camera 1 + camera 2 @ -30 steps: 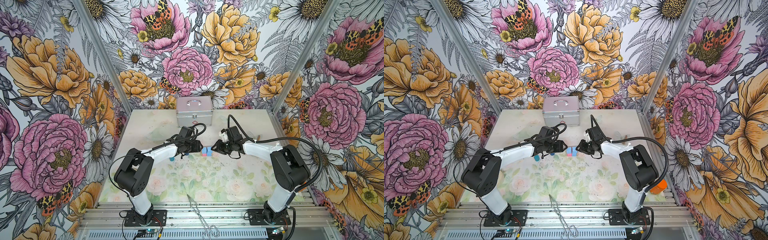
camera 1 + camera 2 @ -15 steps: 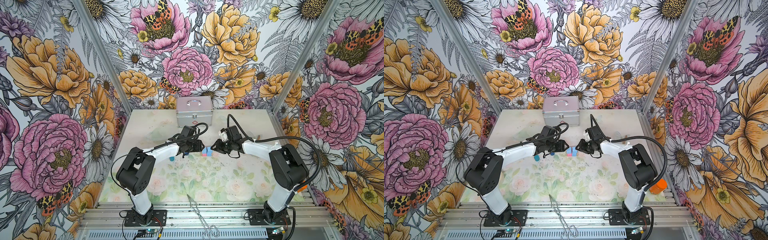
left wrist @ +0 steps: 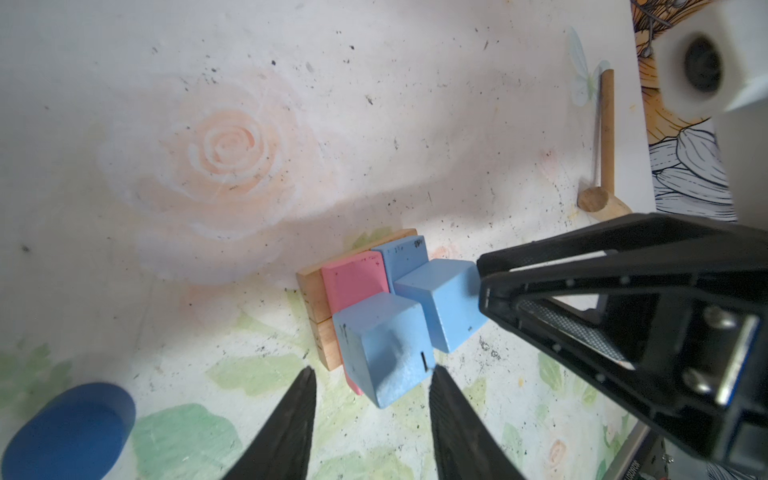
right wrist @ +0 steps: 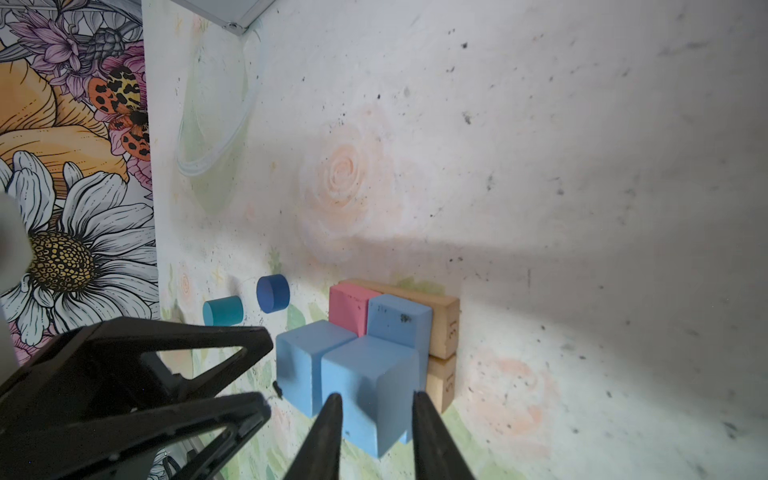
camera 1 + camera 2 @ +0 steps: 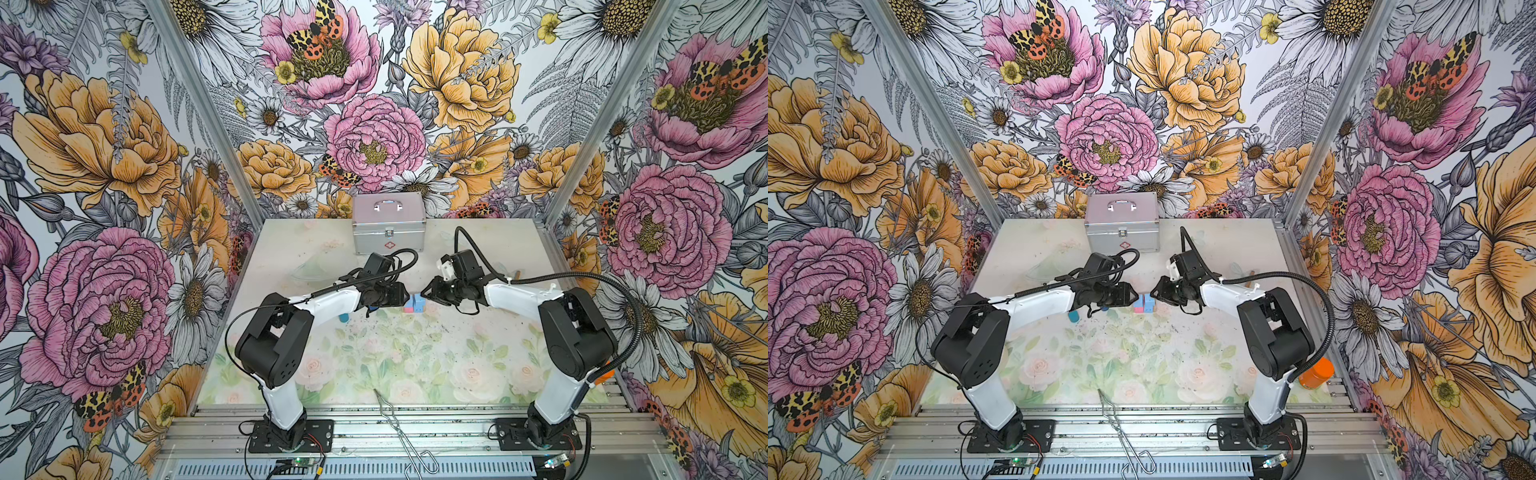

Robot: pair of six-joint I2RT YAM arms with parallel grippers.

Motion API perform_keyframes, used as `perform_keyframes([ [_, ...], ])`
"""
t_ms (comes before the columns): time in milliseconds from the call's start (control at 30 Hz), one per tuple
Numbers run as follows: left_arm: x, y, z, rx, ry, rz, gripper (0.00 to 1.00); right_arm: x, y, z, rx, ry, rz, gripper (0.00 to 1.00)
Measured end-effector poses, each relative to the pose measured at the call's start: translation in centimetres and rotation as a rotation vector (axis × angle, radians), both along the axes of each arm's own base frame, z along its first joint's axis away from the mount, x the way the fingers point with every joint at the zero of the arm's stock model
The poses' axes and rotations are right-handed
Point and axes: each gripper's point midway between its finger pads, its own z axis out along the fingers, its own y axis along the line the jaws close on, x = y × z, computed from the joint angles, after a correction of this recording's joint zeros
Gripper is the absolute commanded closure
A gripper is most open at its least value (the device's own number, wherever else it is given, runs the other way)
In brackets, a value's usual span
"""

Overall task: Build the wood block tower
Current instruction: 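Press the two light-blue cubes together between both grippers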

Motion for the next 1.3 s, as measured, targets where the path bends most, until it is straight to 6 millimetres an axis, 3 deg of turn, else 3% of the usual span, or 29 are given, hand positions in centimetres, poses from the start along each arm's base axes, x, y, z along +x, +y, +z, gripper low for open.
perform_keyframes([
  [1300,-0.6,-1.1,-0.5,-0.017,0.036,-0.031,0.62,-0.4,0.9,-0.4,0.011,0.021,0.009,0.73],
])
